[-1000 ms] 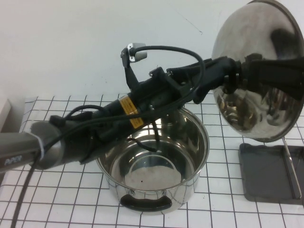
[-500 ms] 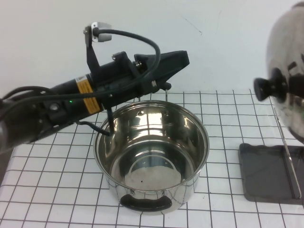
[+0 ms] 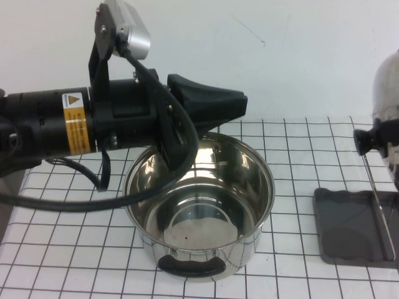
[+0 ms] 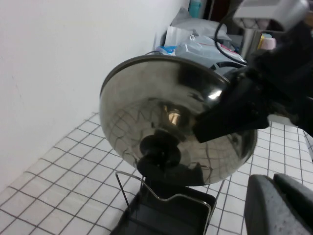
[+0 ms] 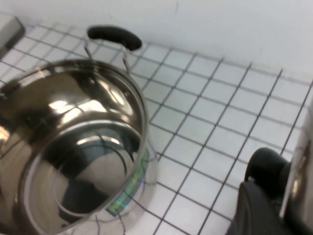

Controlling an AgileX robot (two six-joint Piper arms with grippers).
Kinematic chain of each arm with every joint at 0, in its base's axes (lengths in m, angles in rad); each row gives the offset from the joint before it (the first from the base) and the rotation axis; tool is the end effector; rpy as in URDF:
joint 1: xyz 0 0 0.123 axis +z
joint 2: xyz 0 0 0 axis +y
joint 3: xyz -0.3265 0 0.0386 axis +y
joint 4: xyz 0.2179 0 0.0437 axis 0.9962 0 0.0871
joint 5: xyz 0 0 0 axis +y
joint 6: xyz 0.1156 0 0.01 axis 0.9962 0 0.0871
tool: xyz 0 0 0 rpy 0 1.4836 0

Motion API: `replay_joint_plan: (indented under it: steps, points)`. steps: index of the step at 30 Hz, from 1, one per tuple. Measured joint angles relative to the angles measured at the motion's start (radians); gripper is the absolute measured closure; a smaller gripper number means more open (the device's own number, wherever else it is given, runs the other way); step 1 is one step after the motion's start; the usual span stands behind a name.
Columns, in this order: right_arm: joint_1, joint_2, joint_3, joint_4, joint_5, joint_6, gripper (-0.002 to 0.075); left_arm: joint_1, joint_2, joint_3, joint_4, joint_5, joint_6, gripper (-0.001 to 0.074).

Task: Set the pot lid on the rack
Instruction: Place the pot lid on the pot rack

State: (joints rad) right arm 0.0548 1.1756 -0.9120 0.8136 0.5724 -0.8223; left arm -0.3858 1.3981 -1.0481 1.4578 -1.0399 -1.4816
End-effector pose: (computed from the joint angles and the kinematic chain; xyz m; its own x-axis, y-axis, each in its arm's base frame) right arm 0.2172 0.0577 0.3649 -0.5197 -0.1162 -0.8464 -0.4277 0.8930 0.1401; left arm 0.2047 -0.1904 0.4132 -0.1961 0.0068 -0.9806 0.9684 0.1583 -0.1926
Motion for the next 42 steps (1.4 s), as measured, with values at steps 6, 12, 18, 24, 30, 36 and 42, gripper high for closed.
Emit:
replay_joint_plan:
  steps: [6,12,18,24,30,36,42]
  points:
    - [0.000,0.105,0.000,0.014,-0.011,0.002,0.0611,0.000,-0.004,0.000,0.115,0.014,-0.051,0.0735]
    - [0.000,0.134,0.000,0.020,-0.026,0.002,0.0611,0.000,-0.004,0.000,0.149,0.053,-0.065,0.0735]
    - [0.000,0.154,0.000,0.028,-0.028,0.001,0.0557,0.000,-0.004,0.000,0.165,0.091,-0.065,0.0736]
    - [0.000,0.166,0.000,0.035,-0.006,-0.001,0.0448,0.000,-0.004,0.000,0.208,0.095,-0.066,0.0736]
    - [0.000,0.166,0.000,0.035,0.015,-0.002,0.0438,0.000,-0.004,0.000,0.236,0.103,-0.078,0.0736]
    - [0.000,0.107,0.000,0.022,0.035,-0.002,0.0437,0.000,-0.004,0.000,0.292,0.170,-0.124,0.0736]
    - [0.000,-0.012,0.000,-0.079,0.057,0.025,0.0437,0.000,-0.004,0.000,0.309,0.233,-0.155,0.0736]
